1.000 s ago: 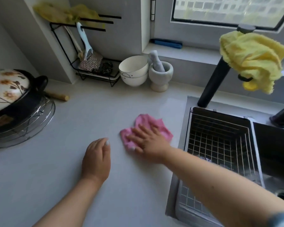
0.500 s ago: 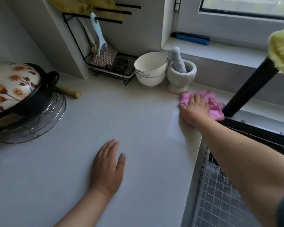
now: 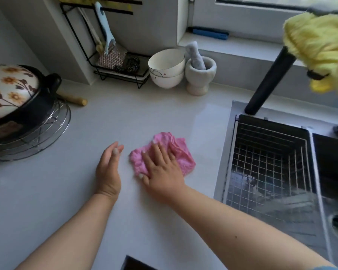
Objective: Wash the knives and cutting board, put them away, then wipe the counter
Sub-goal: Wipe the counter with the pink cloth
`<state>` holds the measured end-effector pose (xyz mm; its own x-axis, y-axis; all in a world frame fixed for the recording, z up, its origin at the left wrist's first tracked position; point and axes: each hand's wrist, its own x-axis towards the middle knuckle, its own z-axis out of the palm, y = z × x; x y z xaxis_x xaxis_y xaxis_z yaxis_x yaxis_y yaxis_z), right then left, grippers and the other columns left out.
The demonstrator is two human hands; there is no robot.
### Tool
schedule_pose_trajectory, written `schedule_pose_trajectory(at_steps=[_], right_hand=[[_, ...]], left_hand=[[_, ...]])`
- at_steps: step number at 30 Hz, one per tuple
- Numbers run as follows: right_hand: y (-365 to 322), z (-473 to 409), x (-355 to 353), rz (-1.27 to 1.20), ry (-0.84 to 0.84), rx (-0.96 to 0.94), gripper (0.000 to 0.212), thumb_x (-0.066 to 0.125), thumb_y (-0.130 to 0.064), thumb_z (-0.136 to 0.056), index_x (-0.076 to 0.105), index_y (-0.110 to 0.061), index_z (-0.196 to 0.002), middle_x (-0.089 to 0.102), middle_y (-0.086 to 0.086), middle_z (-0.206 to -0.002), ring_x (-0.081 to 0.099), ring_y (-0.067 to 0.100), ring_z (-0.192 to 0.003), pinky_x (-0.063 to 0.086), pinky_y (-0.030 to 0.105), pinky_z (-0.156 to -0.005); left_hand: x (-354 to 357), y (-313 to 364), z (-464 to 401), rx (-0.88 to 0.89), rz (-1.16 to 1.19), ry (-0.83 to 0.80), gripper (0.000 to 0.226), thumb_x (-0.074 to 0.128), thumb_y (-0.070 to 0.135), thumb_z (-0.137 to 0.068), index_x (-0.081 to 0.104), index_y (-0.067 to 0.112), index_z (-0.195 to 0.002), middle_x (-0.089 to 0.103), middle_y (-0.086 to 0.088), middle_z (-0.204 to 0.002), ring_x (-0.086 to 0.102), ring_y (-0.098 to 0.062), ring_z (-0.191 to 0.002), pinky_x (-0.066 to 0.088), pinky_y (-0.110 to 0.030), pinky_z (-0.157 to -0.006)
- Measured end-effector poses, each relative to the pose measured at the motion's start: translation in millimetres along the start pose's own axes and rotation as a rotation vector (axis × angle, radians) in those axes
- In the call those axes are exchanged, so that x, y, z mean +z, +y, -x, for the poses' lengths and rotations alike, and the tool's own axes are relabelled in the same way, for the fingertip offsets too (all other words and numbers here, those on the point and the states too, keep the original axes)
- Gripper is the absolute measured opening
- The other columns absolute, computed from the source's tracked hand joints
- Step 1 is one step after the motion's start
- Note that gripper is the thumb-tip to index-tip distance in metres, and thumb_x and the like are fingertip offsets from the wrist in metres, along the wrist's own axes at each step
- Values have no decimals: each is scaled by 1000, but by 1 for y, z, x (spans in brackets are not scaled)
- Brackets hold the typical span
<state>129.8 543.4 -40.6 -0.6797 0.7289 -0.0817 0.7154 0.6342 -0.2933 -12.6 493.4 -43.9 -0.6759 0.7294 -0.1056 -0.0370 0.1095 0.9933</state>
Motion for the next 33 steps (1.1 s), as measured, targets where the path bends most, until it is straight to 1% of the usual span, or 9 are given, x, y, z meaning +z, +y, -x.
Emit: schedule_pose_trajectory(at_steps=[3, 9, 13, 16, 20, 22, 26, 30, 33], right_hand=[[-11, 64, 11, 10, -61, -31, 64, 40, -62, -77, 56, -33, -132, 43, 14, -146, 42, 27, -135, 36, 47, -105], [10, 165, -2, -140, -156, -133, 62, 46, -54, -80, 41, -39, -140, 20, 7, -158, 13, 19, -144, -8, 40, -109], [33, 209, -6, -201, -166, -102, 45, 52, -47, -82, 59, -38, -125, 48, -8, -144, 43, 11, -133, 22, 35, -113], [40, 226, -27, -521, -60, 157, 41, 43, -33, -96, 50, -24, -136, 52, -13, -132, 42, 10, -134, 29, 21, -110], [77, 226, -83, -947, 115, 627, 17, 53, -35, -95, 67, -26, -98, 71, -9, -89, 66, 12, -89, 49, 20, -76], [118, 216, -105, -1102, 309, 720, 29, 49, -43, -95, 70, -23, -91, 73, 2, -87, 67, 17, -86, 52, 25, -70], [202, 164, -151, -1192, 573, 681, 50, 40, -60, -90, 72, -22, -96, 73, 10, -96, 68, 27, -97, 53, 49, -90], [266, 90, -200, -1078, 758, 551, 45, 29, -37, -104, 67, -17, -92, 70, 0, -84, 66, 9, -76, 56, 32, -79], [304, 31, -213, -819, 660, 514, 37, 40, -35, -101, 53, -14, -128, 65, -12, -102, 59, 14, -90, 49, 22, -83]], left_hand=[[-5, 9, -12, -124, 133, -9, 49, 25, 26, -105, 37, -9, -137, 44, -30, -139, 48, -20, -116, 35, -25, -103], [9, 11, 17, -20, -18, -133, 41, 45, 38, -94, 56, 7, -119, 60, -17, -122, 56, -23, -114, 38, -38, -108], [47, 24, 50, 59, -175, -258, 51, 43, 47, -81, 64, 11, -112, 66, -8, -113, 58, -18, -112, 41, -30, -98], [77, 33, 66, 99, -274, -366, 60, 44, 57, -75, 65, 14, -111, 66, 0, -111, 57, -13, -110, 36, -22, -94], [116, 40, 73, 195, -439, -533, 50, 44, 52, -87, 65, 19, -119, 62, 7, -121, 52, -6, -112, 34, -19, -95], [140, 39, 74, 291, -543, -615, 47, 40, 47, -91, 63, 21, -122, 59, 8, -125, 50, -5, -116, 31, -17, -97], [194, 30, 65, 409, -764, -739, 59, 28, 49, -87, 51, 26, -136, 40, 5, -148, 30, -9, -139, 20, -24, -113], [227, 18, 53, 505, -971, -773, 49, 29, 47, -99, 33, 35, -146, 17, 7, -159, 7, -7, -147, 1, -30, -120], [232, 8, 52, 520, -1094, -724, 61, 15, 62, -91, 24, 40, -148, 9, 12, -159, 2, -5, -147, -4, -27, -118]])
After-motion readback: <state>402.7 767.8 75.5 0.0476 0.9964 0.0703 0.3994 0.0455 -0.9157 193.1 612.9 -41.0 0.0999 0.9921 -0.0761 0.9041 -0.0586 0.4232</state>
